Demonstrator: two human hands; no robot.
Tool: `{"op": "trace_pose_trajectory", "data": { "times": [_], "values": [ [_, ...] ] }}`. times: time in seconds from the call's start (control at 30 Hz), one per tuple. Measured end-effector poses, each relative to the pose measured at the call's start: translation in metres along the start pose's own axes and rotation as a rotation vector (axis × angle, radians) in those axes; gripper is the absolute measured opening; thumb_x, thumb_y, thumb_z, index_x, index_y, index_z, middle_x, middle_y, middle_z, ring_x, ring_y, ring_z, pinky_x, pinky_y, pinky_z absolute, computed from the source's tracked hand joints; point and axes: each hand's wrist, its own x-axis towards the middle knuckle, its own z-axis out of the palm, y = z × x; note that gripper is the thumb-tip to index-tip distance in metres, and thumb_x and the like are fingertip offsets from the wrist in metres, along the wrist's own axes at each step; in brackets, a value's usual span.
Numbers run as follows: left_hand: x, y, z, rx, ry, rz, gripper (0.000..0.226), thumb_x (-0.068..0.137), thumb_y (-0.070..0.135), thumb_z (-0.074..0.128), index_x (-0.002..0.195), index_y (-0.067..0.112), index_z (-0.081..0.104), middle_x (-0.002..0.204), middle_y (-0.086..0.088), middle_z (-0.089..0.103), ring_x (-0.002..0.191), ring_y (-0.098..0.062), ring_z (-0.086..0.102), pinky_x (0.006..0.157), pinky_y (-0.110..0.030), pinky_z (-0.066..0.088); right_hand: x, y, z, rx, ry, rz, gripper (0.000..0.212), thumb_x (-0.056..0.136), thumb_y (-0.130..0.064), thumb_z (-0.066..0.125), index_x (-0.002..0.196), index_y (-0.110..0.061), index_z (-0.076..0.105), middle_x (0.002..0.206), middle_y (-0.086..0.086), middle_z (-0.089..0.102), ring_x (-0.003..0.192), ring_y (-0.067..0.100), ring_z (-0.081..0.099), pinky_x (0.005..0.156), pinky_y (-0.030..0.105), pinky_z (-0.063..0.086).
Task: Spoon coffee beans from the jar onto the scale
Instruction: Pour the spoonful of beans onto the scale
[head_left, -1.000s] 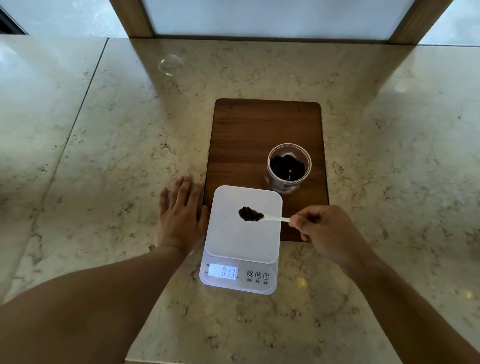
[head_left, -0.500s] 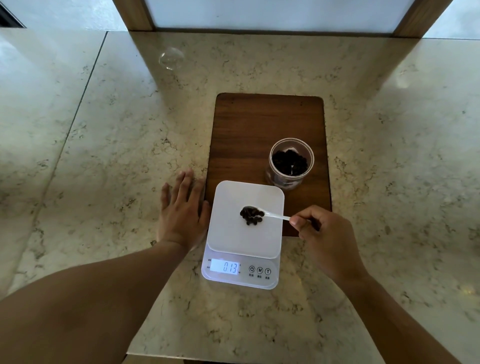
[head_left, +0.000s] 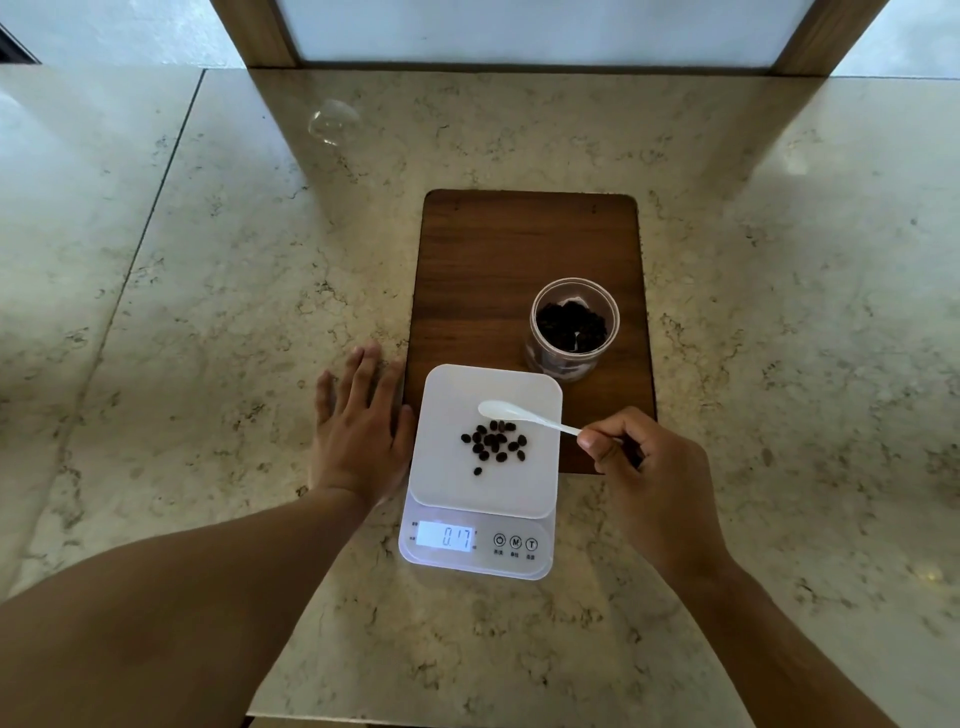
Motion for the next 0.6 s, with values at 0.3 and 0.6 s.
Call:
{"op": "trace_pose_trajectory", "data": {
  "times": [0.3,0.6],
  "values": [
    [0.0,-0.001,0.001,-0.008,0.015,0.006,0.059,0.095,0.04,0.028,0.15,0.02,0.033,0.163,-0.009,0.024,0.153,-0.021,0.007,0.122,-0.052,0.005,0.007,-0.007,-0.004,0.042,0.097,0.026,0.011,0.089,-0.019,0.069,0.079,-0.019,0.072,0.061,-0.016,0.065,0.061,0.006,0.062,0.051,0.008,0.039],
    [0.0,0.002,-0.002,0.001,0.014,0.006,0.062,0.093,0.041,0.026,0.15,0.018,0.035,0.162,-0.01,0.026,0.153,-0.023,0.009,0.122,-0.052,0.006,0.05,-0.014,-0.032,-0.054,0.309,0.053,0.015,0.09,-0.026,0.069,0.076,-0.022,0.066,0.06,-0.015,0.061,0.063,0.008,0.061,0.047,0.013,0.038]
  ]
}}
